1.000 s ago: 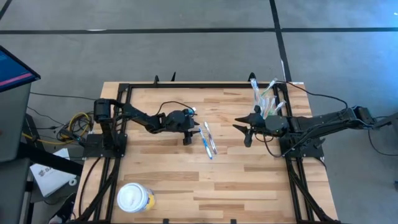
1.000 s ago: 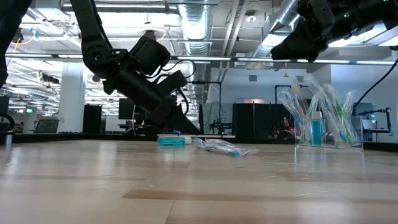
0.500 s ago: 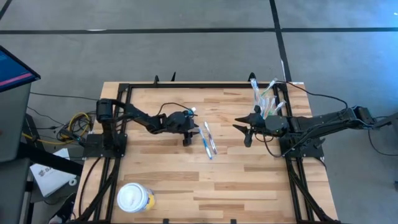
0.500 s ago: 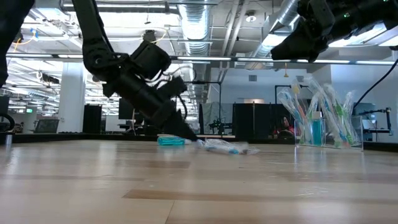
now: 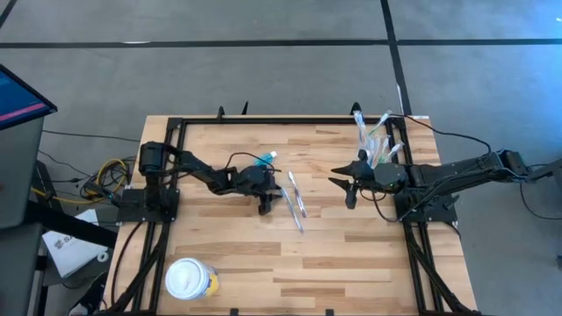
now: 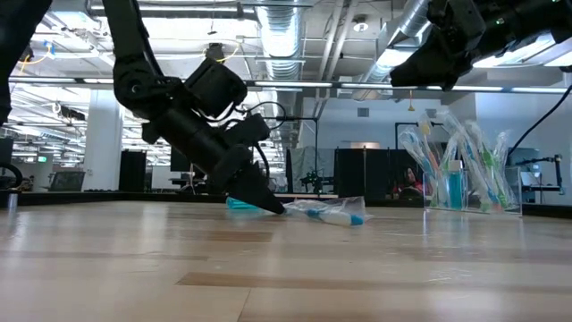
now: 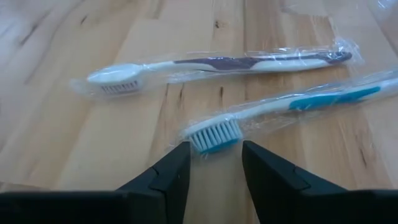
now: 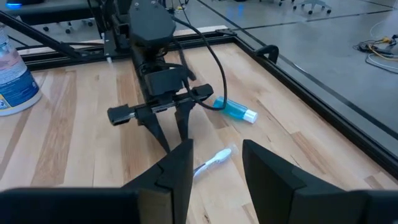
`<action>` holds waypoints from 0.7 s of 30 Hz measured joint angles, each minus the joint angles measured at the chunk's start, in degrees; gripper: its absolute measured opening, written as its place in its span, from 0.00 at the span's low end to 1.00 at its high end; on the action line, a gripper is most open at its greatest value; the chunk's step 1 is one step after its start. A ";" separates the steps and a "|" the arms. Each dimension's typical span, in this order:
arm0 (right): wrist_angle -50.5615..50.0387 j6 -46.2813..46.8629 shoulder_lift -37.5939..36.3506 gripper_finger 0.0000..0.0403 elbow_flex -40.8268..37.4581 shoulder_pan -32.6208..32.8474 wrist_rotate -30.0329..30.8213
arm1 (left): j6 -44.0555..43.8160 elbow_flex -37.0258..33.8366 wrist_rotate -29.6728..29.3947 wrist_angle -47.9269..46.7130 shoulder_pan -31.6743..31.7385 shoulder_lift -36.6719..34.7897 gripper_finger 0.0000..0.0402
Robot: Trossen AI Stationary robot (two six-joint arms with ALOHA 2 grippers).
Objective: Pick & Place toothbrushing station
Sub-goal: Put the blue toothbrush into the transparent organizer
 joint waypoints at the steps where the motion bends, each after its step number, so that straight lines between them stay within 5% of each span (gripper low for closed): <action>1: 0.01 0.00 0.00 0.32 0.00 0.00 0.00 | 0.40 0.00 -0.96 0.06 -0.35 -0.01 0.34; 7: 0.00 0.00 0.00 0.32 0.00 0.00 0.00 | 1.28 0.07 -1.75 1.31 -0.87 1.16 0.21; 11: 0.02 0.00 0.00 0.32 0.00 0.00 0.02 | 1.21 0.15 -0.76 1.53 -1.23 1.45 0.04; 21: -0.18 0.00 0.00 0.32 -0.02 0.00 0.02 | 1.33 -0.08 -0.08 0.05 -2.08 -2.34 0.00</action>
